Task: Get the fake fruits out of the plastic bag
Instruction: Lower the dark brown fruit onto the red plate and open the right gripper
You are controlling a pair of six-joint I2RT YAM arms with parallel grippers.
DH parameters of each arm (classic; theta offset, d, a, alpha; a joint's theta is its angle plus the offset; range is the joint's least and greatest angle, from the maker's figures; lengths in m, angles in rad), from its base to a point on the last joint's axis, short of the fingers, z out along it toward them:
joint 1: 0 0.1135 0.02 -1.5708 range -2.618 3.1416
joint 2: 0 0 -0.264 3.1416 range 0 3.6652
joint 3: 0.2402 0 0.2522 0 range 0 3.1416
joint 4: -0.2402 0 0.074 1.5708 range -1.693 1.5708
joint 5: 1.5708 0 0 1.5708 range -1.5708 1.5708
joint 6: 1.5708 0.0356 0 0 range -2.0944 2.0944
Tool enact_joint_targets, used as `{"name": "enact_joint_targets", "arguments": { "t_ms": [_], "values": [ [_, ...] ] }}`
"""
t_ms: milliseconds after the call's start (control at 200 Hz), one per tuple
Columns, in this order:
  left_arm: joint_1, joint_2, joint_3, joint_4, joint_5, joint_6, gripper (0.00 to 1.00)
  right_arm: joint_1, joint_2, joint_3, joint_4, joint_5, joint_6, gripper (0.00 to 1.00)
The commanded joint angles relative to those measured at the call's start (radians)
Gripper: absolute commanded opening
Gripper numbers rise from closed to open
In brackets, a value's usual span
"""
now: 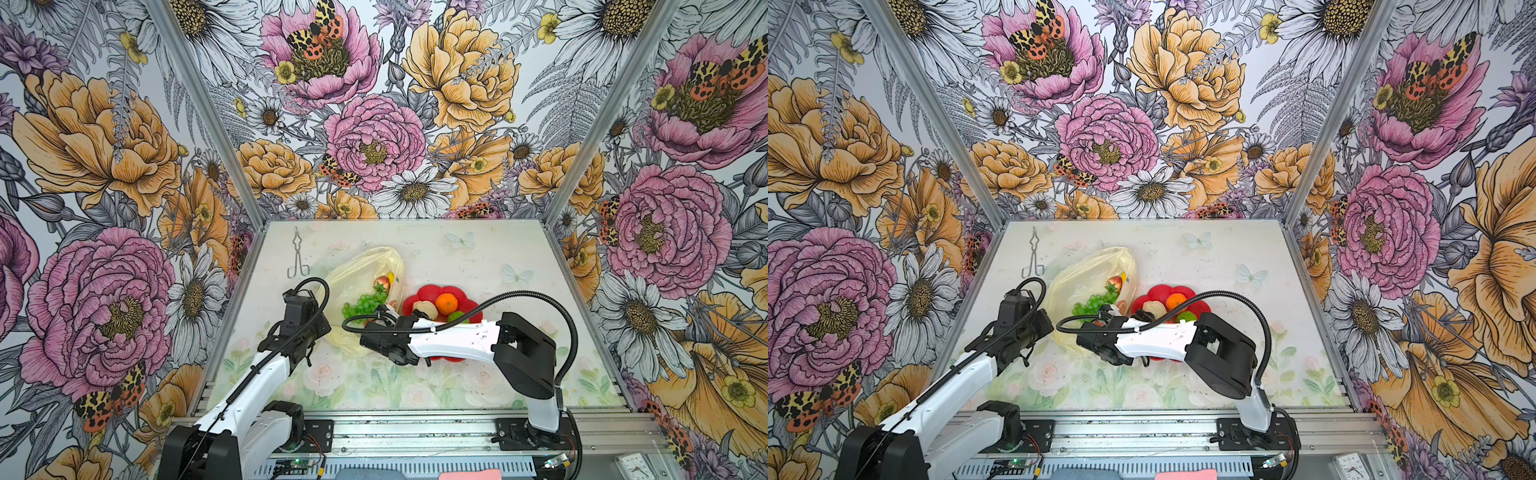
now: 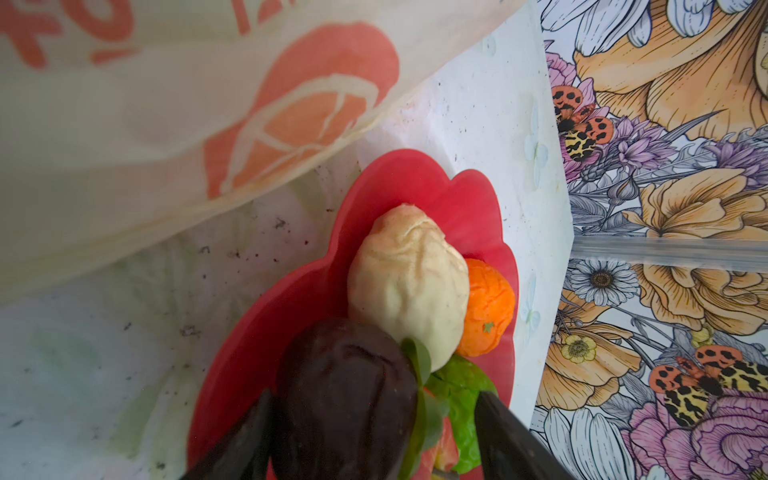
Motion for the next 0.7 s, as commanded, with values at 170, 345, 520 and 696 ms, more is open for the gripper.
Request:
{"name": "enact_joint_targets", "arguments": {
  "t_ms": [170,345,520,696],
  "values": [
    [0.01,-0.009,-0.008,0.012,0.0,0.015,0.0,0.006,-0.012,0.036,-0.008,-0.027,-0.002,0.8],
    [0.01,-0.008,-0.006,0.013,-0.001,0.015,0.0,0.005,-0.044,0.041,-0.006,-0.074,-0.002,0.85],
    [0.01,-0.004,-0.007,0.013,0.0,0.015,0.0,0.005,-0.083,0.046,-0.006,-0.111,-0.001,0.88],
    [0.01,-0.004,-0.006,0.013,0.001,0.015,0.0,-0.001,-0.112,0.052,-0.006,-0.137,0.006,0.89]
  ]
}}
